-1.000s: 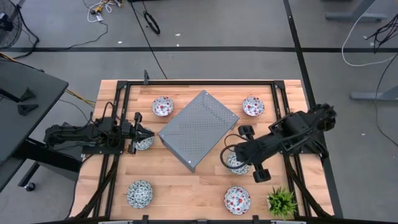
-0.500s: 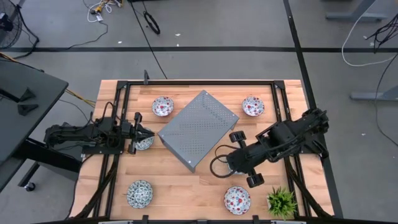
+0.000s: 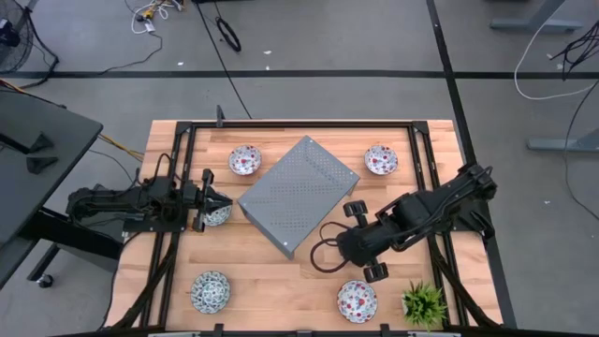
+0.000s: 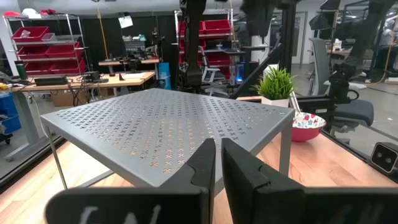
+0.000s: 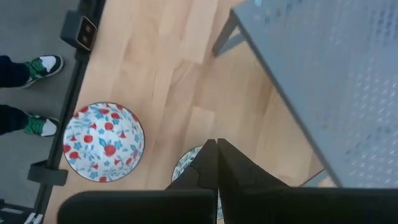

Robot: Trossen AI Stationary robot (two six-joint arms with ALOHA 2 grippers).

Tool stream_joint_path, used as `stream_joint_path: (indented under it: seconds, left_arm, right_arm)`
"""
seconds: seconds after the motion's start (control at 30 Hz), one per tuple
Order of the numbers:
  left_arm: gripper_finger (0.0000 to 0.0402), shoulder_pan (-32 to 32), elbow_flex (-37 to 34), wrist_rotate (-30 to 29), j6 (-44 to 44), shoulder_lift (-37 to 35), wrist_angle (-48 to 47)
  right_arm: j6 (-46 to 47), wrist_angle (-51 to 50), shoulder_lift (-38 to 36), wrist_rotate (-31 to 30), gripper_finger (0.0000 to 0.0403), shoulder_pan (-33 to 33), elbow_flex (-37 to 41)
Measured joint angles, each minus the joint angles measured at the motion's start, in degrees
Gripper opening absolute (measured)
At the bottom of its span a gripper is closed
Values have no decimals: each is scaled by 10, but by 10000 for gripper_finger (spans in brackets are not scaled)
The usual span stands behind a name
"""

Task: Pick & Place Mini bowls
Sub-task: Put the bottom red patterned bowl on the shelf

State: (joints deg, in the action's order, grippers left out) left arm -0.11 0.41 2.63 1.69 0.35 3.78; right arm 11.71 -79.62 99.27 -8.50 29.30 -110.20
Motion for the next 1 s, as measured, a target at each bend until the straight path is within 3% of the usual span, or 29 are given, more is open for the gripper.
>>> stream_joint_path:
  seconds: [0.17, 0.33, 0.63, 1.0]
  left_arm:
    - [30, 0, 0, 0, 0, 0, 0]
    - [30, 0, 0, 0, 0, 0, 0]
    - [30, 0, 0, 0, 0, 0, 0]
    - [30, 0, 0, 0, 0, 0, 0]
  right_arm:
    - [12, 69, -36, 5, 0, 1, 110]
    - [-43, 144, -70, 8, 0, 10, 201]
    - [-90, 358, -122, 111, 0, 23, 360]
    - [-92, 540, -129, 126, 0, 71, 457]
